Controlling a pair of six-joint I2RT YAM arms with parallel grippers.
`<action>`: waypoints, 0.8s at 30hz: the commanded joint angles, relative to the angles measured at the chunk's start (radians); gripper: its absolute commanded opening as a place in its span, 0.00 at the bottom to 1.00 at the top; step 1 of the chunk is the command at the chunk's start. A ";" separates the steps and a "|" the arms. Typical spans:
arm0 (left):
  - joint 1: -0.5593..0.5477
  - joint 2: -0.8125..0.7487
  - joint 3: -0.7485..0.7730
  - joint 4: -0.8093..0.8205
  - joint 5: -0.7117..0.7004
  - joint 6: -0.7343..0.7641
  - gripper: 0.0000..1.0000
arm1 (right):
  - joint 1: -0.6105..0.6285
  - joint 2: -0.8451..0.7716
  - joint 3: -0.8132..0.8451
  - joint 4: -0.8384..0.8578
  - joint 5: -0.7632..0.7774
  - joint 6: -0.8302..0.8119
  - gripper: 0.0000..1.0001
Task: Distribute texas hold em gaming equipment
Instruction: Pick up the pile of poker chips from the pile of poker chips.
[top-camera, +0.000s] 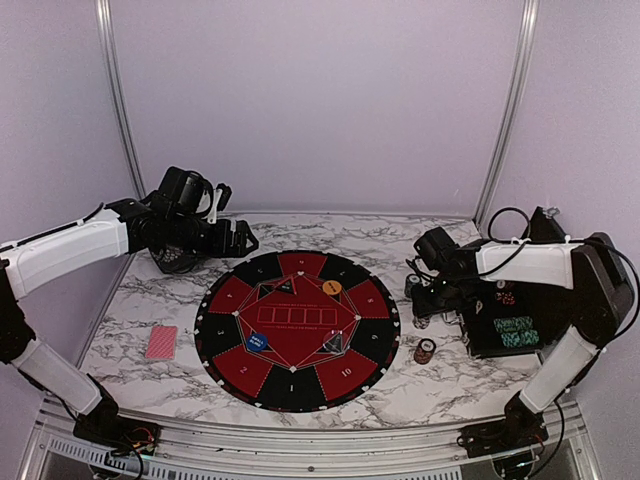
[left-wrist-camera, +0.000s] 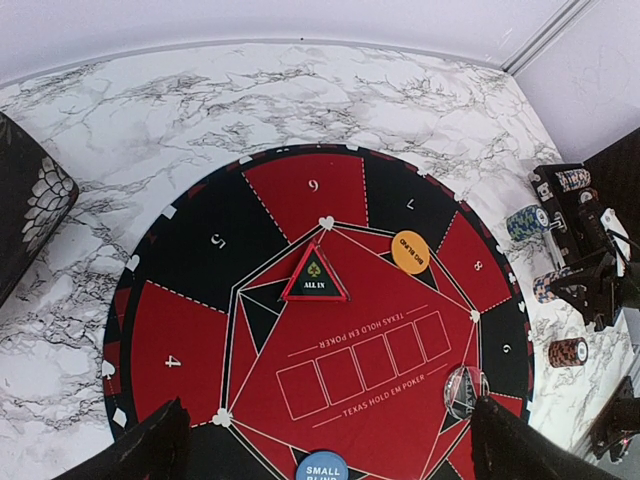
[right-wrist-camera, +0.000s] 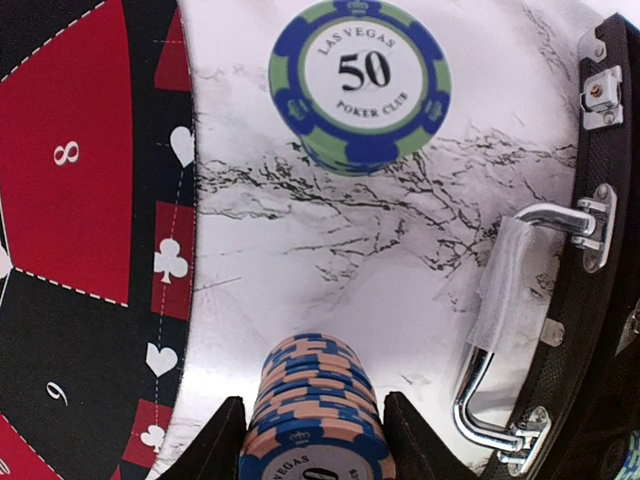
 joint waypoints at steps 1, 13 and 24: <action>-0.002 -0.009 -0.011 0.021 -0.009 -0.003 0.99 | -0.008 0.002 0.006 0.013 -0.001 -0.002 0.44; -0.002 -0.010 -0.016 0.021 -0.009 -0.004 0.99 | -0.008 -0.001 0.025 -0.001 -0.001 -0.001 0.42; -0.002 -0.007 -0.016 0.020 -0.008 -0.001 0.99 | -0.008 -0.008 0.041 -0.019 0.004 0.001 0.42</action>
